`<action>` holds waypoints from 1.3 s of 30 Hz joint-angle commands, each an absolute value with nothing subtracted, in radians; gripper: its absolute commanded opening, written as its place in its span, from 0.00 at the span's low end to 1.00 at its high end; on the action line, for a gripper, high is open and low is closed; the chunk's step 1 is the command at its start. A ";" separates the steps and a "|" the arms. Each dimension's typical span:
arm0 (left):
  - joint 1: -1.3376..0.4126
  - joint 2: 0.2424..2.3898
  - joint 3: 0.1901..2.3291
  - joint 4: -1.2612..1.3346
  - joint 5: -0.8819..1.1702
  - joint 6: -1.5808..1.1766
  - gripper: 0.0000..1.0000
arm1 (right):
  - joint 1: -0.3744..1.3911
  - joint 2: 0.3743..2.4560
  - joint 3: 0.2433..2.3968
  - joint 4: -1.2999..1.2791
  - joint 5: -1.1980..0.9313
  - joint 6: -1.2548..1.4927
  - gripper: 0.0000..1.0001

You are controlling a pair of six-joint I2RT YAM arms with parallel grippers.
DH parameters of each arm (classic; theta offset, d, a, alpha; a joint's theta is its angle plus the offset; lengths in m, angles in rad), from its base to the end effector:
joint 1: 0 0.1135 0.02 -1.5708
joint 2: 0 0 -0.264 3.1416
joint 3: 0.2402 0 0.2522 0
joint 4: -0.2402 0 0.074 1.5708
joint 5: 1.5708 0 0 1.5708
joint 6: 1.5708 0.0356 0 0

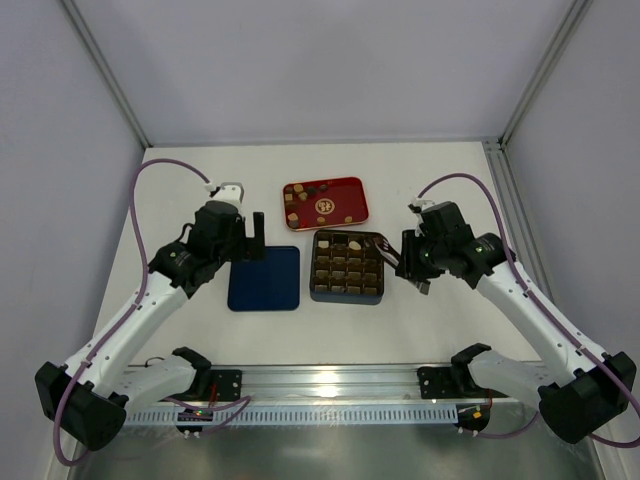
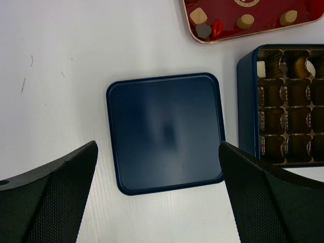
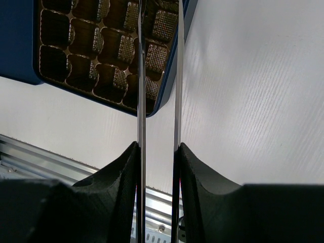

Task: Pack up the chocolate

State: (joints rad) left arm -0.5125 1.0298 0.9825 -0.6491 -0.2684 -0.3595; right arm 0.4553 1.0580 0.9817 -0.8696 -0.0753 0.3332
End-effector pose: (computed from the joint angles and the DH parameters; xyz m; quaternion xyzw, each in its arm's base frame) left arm 0.1917 -0.0970 0.3187 0.0121 0.8995 -0.0673 0.4315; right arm 0.1815 0.0918 0.2959 -0.0696 0.9484 0.1511 0.2699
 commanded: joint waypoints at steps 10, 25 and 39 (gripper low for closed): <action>-0.515 1.028 0.992 -0.646 -0.270 -0.359 1.00 | 0.468 1.045 0.991 -0.851 -0.045 0.341 0.42; -0.515 1.028 0.994 -0.649 -0.272 -0.357 1.00 | 0.469 1.048 1.035 -0.859 -0.049 0.336 0.43; -0.515 1.031 0.994 -0.649 -0.267 -0.359 1.00 | 0.498 1.397 1.391 -0.743 -0.100 0.307 0.42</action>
